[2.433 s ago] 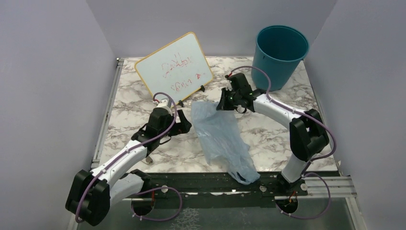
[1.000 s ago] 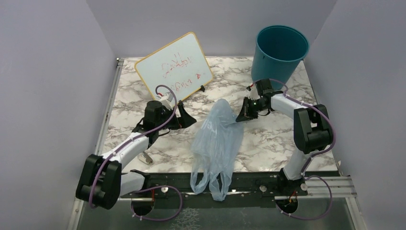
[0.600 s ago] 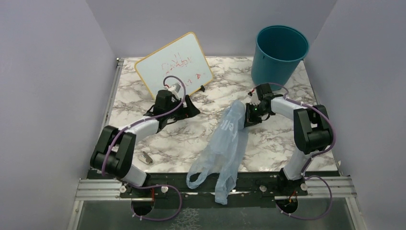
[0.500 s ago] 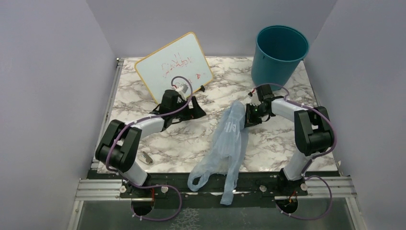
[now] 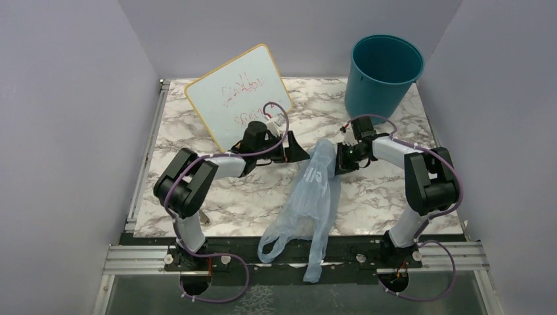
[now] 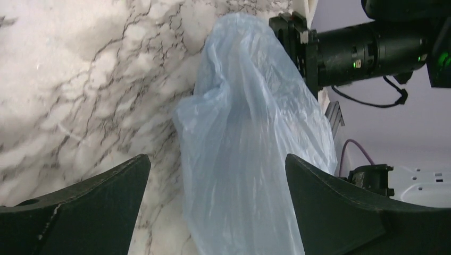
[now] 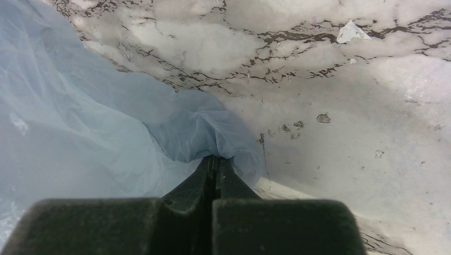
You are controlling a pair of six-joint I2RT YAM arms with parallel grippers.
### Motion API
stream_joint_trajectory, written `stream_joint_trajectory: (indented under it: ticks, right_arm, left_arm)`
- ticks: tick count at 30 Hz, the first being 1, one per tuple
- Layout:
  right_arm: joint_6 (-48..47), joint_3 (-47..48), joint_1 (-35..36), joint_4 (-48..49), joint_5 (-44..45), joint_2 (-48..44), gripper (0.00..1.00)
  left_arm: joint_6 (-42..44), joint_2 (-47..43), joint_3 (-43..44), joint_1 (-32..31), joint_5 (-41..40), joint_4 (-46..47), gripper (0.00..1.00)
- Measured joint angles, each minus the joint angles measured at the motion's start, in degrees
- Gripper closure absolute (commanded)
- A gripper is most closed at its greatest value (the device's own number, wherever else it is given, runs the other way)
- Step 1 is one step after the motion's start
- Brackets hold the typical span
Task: Put the trash bags into the trash bin
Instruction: Unfold the trash bag at the center of the board.
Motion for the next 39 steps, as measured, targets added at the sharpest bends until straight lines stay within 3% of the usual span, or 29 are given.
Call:
stream_joint_trajectory:
  ticks: [5, 8, 10, 13, 16, 19, 25, 31, 36, 37, 39]
  right_arm:
    - [-0.07, 0.02, 0.04, -0.02, -0.52, 0.0, 0.99]
    - [-0.04, 0.02, 0.15, -0.13, -0.74, 0.0, 0.99]
    - [-0.04, 0.04, 0.2, -0.31, -0.79, -0.04, 0.99]
    - [-0.02, 0.15, 0.22, -0.96, -0.79, -0.39, 0.99]
    - [0.0, 0.63, 0.22, -1.9, -0.83, -1.62, 0.99]
    - [0.02, 2.08, 0.22, -2.82, -0.7, -3.48, 0.99]
    - [0.15, 5.57, 0.28, -4.98, 6.14, -9.86, 0.99]
    - [1.03, 6.14, 0.33, -4.2, 13.14, -16.24, 0.98]
    - [2.71, 10.47, 0.55, -4.33, 17.09, -15.43, 0.79]
    - [2.86, 11.61, 0.55, -4.52, 17.49, -14.99, 0.74]
    - [3.48, 14.69, 0.55, -5.09, 17.86, -13.68, 0.51]
  left_arm:
    - [-2.25, 8.59, 6.95, -0.44, 0.96, 2.84, 0.16]
    - [-3.54, 12.96, 9.03, -0.81, 1.2, 3.15, 0.38]
    - [-3.89, 14.19, 9.33, -1.16, 1.7, 3.04, 0.61]
    - [-4.31, 14.4, 9.35, -1.68, 2.95, 3.19, 0.82]
    - [-4.07, 13.75, 9.29, -1.66, 3.82, 3.5, 0.95]
    - [-3.78, 11.72, 8.22, -0.68, 4.76, 3.67, 1.0]
    - [-3.45, 1.73, 0.48, 7.1, 6.01, 3.5, 1.0]
    - [3.34, -10.36, -2.69, 16.2, 2.99, -8.37, 1.0]
    - [11.56, -15.56, 2.38, 15.52, -3.39, -23.58, 0.98]
    - [12.98, -16.5, 2.95, 15.47, -4.74, -26.01, 0.87]
    - [14.58, -17.84, 3.06, 15.47, -6.27, -28.83, 0.49]
